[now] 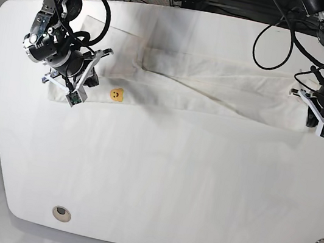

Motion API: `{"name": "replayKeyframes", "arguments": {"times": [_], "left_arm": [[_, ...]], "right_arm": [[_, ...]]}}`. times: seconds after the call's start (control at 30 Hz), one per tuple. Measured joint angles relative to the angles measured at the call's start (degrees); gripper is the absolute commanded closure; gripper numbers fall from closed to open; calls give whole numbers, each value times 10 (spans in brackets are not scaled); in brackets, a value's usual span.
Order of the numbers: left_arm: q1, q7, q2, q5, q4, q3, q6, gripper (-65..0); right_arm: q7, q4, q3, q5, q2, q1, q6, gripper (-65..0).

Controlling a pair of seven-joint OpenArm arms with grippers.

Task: Fold the T-shirt properly
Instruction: 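Grip the folded edge with both grippers and slide the shirt away from the robot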

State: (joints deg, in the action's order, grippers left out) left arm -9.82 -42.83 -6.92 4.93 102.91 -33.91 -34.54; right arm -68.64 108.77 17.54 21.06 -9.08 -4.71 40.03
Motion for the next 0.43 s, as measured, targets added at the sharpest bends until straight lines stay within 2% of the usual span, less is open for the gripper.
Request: {"name": "replayKeyframes", "arguments": {"times": [0.27, 0.3, 0.37, 0.43], "left_arm": [[-14, 3, -29, -1, 15, -3, 2, 0], [-15, 2, -27, -2, 15, -2, 2, 0], [-16, 5, -30, 3, 15, 0, -1, 0], [-21, 4, -35, 2, 16, 0, 0, 0]], "right_arm": [[0, 10, -2, -8, 34, 0, 0, 0], [0, 10, -1, -9, 38, 0, -6, 0], [0, 9, -7, -12, 48, -1, -41, 0], [-1, 8, -38, -12, 48, -1, -64, 0]]}}
